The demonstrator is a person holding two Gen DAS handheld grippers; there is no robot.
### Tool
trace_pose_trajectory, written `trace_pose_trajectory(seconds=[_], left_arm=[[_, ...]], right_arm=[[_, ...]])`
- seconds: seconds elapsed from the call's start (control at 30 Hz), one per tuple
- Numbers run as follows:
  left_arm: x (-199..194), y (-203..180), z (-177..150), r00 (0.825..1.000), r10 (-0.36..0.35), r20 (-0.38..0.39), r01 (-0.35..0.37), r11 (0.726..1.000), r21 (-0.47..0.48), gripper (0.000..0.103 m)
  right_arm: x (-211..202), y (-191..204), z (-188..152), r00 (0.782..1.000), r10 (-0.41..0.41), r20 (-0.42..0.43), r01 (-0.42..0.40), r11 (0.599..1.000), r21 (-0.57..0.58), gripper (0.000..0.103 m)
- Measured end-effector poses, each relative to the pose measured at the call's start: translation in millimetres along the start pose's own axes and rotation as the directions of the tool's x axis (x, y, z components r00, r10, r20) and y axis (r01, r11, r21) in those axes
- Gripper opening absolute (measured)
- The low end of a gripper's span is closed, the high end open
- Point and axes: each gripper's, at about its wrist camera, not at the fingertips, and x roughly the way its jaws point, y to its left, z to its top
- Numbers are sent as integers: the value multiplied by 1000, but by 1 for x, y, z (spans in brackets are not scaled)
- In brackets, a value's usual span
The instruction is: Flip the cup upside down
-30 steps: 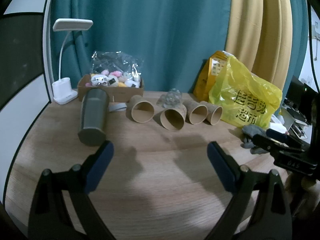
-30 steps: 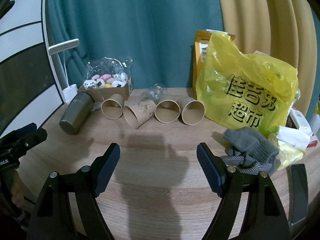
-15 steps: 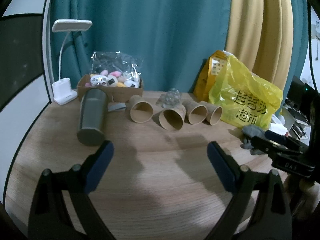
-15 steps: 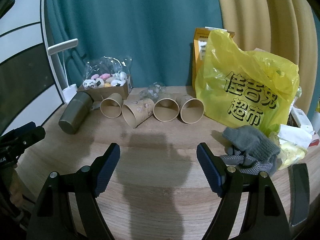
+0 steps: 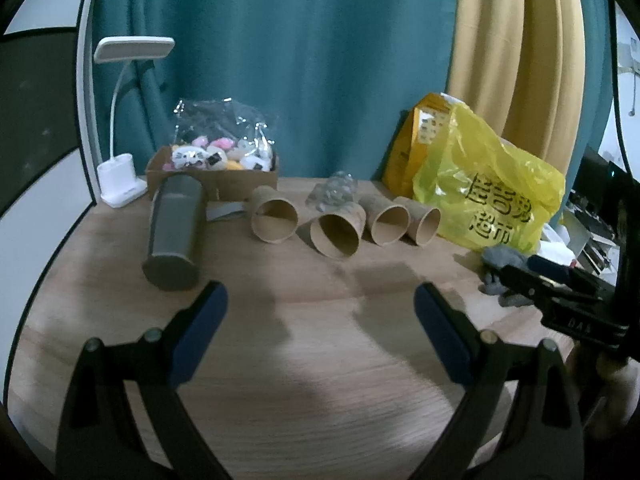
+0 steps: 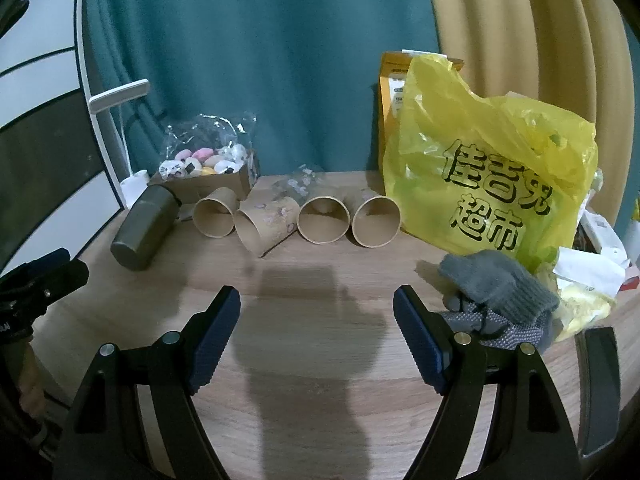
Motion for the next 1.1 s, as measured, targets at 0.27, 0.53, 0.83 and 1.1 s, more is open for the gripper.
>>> trace_pose_trajectory(seconds=[0.27,0.53,0.83,1.1], left_arm=[[22,-13,0,998,-34,-56,35,999,2,96],[70,-40,23,987,-55,-152,65,996,61,96],[164,-65,65,917,-163,-364,159,986,-44,96],[239,-85,105,874,-151,-462,144,988,-52,96]], right_arm=[[9,-12,-2,1000,-5,-13,5,1000,11,82],[28,-34,-1,999,-13,-35,15,999,35,82],[59,-68,1,995,-21,-95,26,999,47,82],[92,-98,19,993,-5,-122,12,999,50,82]])
